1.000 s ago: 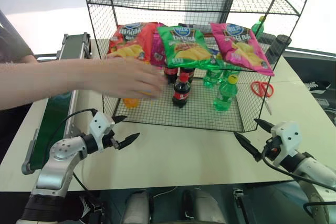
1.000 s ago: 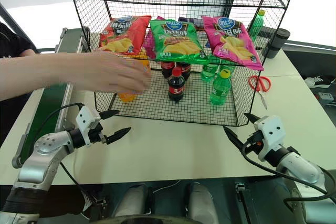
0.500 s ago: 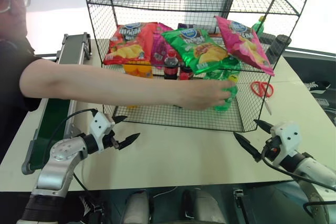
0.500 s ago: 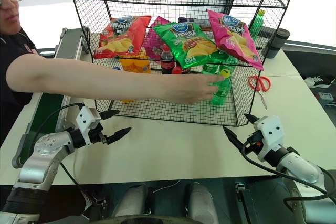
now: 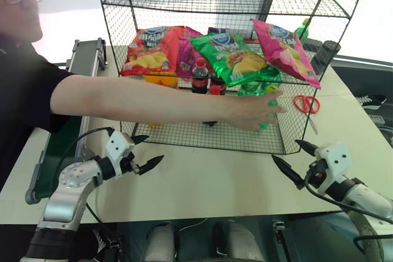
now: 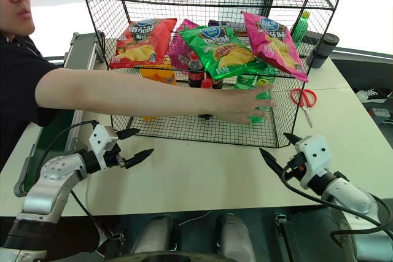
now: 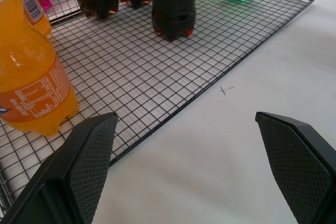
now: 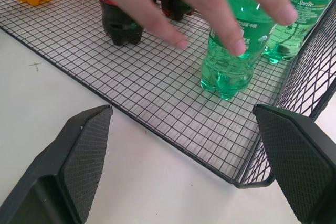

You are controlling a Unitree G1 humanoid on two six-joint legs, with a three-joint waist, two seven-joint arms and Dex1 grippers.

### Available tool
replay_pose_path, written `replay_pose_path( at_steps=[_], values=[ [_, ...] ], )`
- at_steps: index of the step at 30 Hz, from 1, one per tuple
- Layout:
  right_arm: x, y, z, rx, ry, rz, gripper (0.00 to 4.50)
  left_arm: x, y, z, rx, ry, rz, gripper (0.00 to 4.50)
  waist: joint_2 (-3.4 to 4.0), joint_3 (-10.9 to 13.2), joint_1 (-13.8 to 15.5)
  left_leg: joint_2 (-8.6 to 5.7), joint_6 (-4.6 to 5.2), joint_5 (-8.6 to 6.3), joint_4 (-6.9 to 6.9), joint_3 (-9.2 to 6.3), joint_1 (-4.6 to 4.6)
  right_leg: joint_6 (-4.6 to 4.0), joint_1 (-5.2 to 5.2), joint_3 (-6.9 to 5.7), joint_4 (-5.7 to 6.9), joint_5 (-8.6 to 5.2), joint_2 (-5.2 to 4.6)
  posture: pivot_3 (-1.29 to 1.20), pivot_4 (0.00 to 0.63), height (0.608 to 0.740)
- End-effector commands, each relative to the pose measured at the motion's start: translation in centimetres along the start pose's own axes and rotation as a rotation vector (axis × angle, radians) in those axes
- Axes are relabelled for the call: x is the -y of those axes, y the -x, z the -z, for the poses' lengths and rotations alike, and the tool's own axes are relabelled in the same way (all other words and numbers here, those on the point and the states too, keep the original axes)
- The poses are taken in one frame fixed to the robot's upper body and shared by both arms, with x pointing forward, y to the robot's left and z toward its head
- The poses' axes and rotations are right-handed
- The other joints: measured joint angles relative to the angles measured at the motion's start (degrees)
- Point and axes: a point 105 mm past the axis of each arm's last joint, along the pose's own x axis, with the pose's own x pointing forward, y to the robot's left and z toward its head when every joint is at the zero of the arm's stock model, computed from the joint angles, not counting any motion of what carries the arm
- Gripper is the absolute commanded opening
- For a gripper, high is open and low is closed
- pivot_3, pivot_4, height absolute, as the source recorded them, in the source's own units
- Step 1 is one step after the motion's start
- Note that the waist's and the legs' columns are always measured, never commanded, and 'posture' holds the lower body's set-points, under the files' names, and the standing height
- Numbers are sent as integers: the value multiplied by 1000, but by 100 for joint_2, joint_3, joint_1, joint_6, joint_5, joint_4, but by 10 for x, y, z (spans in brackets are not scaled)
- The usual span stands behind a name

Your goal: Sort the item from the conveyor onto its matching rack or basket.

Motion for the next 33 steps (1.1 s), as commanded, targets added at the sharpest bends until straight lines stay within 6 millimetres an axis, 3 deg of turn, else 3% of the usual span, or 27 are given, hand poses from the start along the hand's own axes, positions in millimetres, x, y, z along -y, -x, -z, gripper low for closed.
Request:
replay_pose_path(
  at_steps=[1, 33],
  values=[
    [-2, 0, -12, 45, 28, -1, 4461, 2, -1, -11, 25, -35, 13, 4500, 0, 0, 0, 0, 0, 0, 0, 0, 0, 0, 0, 0, 0, 0, 0, 0, 150, 735],
    [0, -4, -11, 46, 39, -22, 4461, 6, 3, -11, 31, -16, 3, 4500, 0, 0, 0, 0, 0, 0, 1, 0, -1, 0, 0, 0, 0, 0, 0, 0, 150, 735]
  ],
)
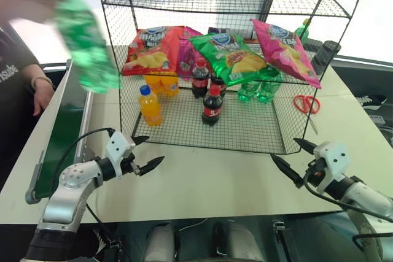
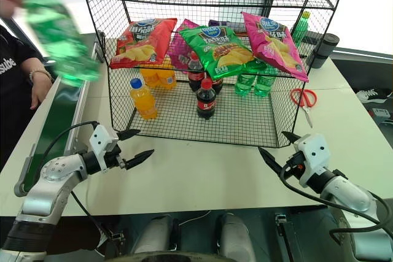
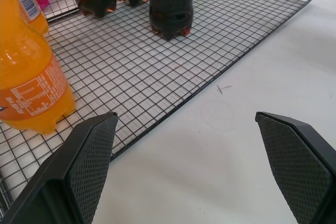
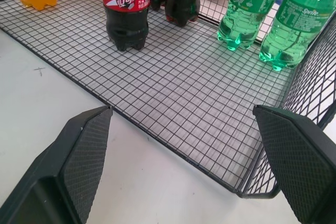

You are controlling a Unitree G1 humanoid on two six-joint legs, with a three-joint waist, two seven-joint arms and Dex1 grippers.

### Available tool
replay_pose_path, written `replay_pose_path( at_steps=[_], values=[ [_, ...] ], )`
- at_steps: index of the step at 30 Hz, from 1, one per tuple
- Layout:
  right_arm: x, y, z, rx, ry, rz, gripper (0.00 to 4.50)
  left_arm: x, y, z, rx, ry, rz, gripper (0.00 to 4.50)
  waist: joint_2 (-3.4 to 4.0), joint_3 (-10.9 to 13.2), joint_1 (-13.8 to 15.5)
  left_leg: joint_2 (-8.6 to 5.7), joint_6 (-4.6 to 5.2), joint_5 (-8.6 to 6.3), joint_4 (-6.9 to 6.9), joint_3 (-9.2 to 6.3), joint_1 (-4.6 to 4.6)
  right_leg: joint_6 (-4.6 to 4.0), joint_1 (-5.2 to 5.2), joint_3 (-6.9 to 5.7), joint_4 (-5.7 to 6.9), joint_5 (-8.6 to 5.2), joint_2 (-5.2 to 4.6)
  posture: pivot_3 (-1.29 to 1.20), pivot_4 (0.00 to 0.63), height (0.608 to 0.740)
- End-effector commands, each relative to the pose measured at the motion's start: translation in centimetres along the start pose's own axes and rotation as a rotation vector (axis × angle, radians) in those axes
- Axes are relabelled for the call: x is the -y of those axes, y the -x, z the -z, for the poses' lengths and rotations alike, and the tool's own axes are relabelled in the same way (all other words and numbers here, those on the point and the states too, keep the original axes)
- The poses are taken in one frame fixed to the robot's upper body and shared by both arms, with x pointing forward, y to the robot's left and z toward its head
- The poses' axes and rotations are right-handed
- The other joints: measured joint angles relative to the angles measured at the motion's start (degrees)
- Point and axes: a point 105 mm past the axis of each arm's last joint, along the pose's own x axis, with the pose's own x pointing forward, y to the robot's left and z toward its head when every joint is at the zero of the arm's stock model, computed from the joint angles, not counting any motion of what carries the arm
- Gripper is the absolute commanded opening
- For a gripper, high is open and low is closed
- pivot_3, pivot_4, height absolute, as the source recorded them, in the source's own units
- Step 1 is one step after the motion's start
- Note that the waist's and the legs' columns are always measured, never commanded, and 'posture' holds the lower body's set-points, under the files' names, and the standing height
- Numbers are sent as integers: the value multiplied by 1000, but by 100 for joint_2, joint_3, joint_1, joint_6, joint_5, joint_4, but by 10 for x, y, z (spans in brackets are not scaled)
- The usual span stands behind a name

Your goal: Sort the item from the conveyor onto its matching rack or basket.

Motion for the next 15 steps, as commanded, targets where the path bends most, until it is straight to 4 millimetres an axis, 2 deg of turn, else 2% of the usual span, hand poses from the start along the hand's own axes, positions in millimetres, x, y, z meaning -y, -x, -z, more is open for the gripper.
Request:
replay_pose_path(
  at_steps=[1, 10, 15],
  values=[
    [0, -2, -8, 31, 24, -10, 4461, 1, 4, -11, 37, -16, -9, 4500, 0, 0, -1, 0, 0, 0, 0, 0, 0, 0, 0, 0, 0, 0, 0, 0, 150, 735],
    [-5, -13, -16, 58, 35, -51, 4461, -14, 22, -29, 165, 75, -129, 4500, 0, 0, -2, 4, 0, 0, 3, -1, 0, 0, 0, 0, 1, 0, 0, 0, 150, 735],
    [-14, -23, -29, 98, 54, -100, 4461, -39, 43, -38, 250, 153, -291, 4500, -1, -1, -7, 4, 0, 0, 8, -2, -1, 0, 1, 0, 2, 0, 1, 0, 150, 735]
  ],
)
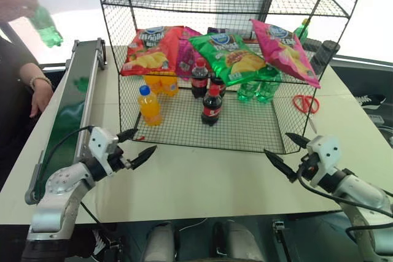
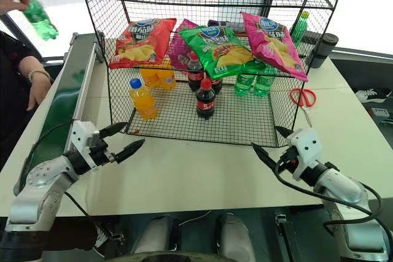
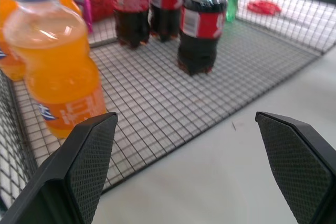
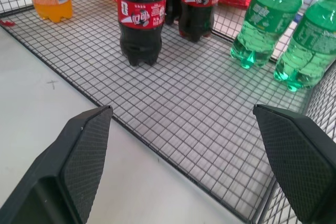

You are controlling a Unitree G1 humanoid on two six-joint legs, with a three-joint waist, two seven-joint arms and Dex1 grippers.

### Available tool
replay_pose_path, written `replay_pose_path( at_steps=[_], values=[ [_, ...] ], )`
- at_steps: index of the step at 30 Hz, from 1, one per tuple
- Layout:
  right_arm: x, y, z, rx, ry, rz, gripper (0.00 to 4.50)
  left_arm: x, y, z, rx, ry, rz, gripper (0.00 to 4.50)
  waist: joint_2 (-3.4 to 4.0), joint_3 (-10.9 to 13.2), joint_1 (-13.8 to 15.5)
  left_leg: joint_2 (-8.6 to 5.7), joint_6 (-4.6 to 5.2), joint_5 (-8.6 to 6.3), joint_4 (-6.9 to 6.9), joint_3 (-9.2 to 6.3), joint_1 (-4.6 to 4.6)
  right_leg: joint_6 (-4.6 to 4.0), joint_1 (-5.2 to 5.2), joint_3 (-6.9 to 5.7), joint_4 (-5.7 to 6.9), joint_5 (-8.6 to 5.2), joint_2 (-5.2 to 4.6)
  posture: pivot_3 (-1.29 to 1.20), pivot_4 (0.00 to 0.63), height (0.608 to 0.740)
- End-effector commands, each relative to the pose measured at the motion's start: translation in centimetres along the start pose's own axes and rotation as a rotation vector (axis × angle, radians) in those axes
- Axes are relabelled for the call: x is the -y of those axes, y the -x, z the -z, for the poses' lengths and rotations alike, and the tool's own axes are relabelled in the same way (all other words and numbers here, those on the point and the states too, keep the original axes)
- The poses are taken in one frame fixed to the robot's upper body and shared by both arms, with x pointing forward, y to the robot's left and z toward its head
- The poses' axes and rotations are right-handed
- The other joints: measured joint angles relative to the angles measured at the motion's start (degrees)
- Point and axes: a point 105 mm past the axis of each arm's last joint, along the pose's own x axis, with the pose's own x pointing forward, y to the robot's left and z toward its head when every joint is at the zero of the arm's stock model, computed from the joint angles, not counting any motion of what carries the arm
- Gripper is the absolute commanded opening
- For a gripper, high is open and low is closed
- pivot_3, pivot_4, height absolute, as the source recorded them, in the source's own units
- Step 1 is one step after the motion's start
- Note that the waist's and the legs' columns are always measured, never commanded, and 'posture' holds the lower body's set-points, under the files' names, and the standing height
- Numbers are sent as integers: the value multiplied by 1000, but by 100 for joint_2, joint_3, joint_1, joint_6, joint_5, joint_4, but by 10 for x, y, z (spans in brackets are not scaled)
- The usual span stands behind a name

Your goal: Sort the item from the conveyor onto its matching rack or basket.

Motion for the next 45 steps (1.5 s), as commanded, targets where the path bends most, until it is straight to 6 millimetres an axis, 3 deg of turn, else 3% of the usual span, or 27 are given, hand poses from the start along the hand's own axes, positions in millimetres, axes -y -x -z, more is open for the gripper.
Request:
replay_pose_path(
  at_steps=[1, 12, 15, 19, 24, 45],
  values=[
    [-13, -11, -21, 68, 41, -61, 4461, -25, 14, -21, 103, 30, -147, 4500, 0, 0, -5, 0, 0, 0, 1, 0, 0, 0, 0, 0, 0, 0, 0, 0, 150, 735],
    [-71, -39, -48, 166, 20, -272, 4461, -87, 50, -18, 177, 66, -590, 4500, -20, -11, 5, 1, 0, -1, 20, -10, -11, 0, 2, -6, 4, 0, 0, 0, 150, 735],
    [-94, -41, -43, 164, 4, -350, 4461, -108, 66, -11, 172, 61, -750, 4500, -25, -14, 2, 1, 0, -1, 21, -10, -10, 0, 2, -8, 6, 1, 0, 0, 150, 735],
    [-118, -40, -33, 147, -37, -437, 4461, -118, 73, -6, 182, 64, -846, 4500, -32, -18, 1, 2, 0, -1, 21, -11, -11, 0, 3, -10, 6, 1, 0, 0, 150, 735],
    [-115, -44, -31, 157, -25, -435, 4461, -120, 75, 2, 176, 63, -877, 4500, -44, -25, 0, 2, 0, -1, 29, -11, -11, 0, 5, -12, 7, 2, -3, 0, 150, 735],
    [-134, -51, -29, 185, 1, -533, 4461, -123, 81, 8, 179, 47, -933, 4500, -50, -29, -2, 10, -1, -2, 29, -11, -12, -1, 3, -16, 7, 2, -1, 0, 150, 735]
  ],
)
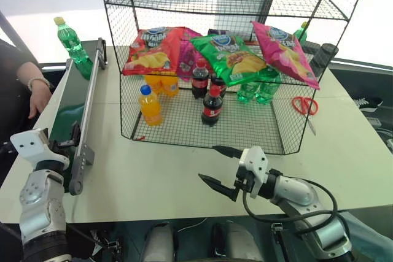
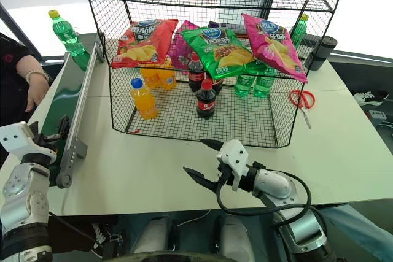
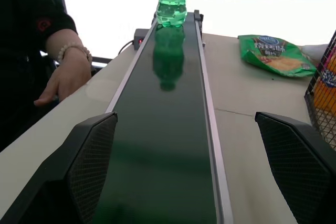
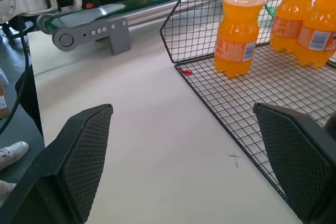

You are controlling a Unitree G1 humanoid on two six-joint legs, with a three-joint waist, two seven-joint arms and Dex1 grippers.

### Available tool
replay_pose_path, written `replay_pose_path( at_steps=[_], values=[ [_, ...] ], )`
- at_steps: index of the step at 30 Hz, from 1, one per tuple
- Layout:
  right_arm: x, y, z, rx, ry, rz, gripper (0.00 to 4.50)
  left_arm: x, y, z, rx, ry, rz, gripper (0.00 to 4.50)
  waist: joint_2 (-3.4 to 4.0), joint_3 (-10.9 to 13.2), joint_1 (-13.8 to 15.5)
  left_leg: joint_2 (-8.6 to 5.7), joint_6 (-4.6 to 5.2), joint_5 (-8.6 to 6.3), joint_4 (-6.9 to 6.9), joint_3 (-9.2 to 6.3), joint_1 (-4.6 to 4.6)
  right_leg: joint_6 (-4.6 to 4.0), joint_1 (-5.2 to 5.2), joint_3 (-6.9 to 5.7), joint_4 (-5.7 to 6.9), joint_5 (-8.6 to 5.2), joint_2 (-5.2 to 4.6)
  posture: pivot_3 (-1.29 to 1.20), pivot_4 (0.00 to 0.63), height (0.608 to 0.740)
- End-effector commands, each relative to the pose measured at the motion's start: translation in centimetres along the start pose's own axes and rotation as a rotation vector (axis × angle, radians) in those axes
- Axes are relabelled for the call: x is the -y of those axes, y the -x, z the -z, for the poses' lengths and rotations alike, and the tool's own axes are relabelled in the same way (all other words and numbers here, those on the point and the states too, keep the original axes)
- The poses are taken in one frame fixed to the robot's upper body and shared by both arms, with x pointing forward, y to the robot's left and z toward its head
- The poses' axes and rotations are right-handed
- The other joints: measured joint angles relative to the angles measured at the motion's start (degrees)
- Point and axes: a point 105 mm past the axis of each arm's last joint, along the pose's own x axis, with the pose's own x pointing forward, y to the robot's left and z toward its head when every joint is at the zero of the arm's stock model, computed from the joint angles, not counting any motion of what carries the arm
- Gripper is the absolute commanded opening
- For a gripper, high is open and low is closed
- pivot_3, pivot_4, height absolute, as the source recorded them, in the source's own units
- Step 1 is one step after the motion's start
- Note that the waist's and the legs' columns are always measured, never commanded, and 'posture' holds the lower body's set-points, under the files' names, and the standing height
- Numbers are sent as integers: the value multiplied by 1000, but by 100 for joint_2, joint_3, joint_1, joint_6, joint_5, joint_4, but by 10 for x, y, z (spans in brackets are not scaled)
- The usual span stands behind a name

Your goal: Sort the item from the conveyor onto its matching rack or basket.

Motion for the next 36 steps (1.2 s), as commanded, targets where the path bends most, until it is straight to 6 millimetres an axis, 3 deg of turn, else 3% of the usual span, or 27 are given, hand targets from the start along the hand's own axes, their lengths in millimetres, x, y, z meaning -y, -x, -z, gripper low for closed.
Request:
replay_pose_path(
  at_steps=[1, 19, 36],
  values=[
    [-1, -2, -7, 24, 39, -20, 4461, -2, -1, -10, 48, -19, -6, 4500, 0, 0, -1, 0, 0, 0, 0, 0, 0, 0, 0, 0, 0, 0, 0, 0, 150, 735],
    [-4, -9, -14, 32, 51, -83, 4461, -23, 0, -8, 68, -25, -108, 4500, 0, 0, 1, 3, 0, 0, 0, 0, -1, 0, -2, -1, -1, 0, 0, 0, 150, 735],
    [-7, -8, -14, 29, 53, -92, 4461, -24, 1, 3, 47, -18, -120, 4500, 1, 1, 0, 5, 0, -1, 0, 0, -3, 0, -3, -2, -2, 0, -5, 0, 150, 735]
  ],
)
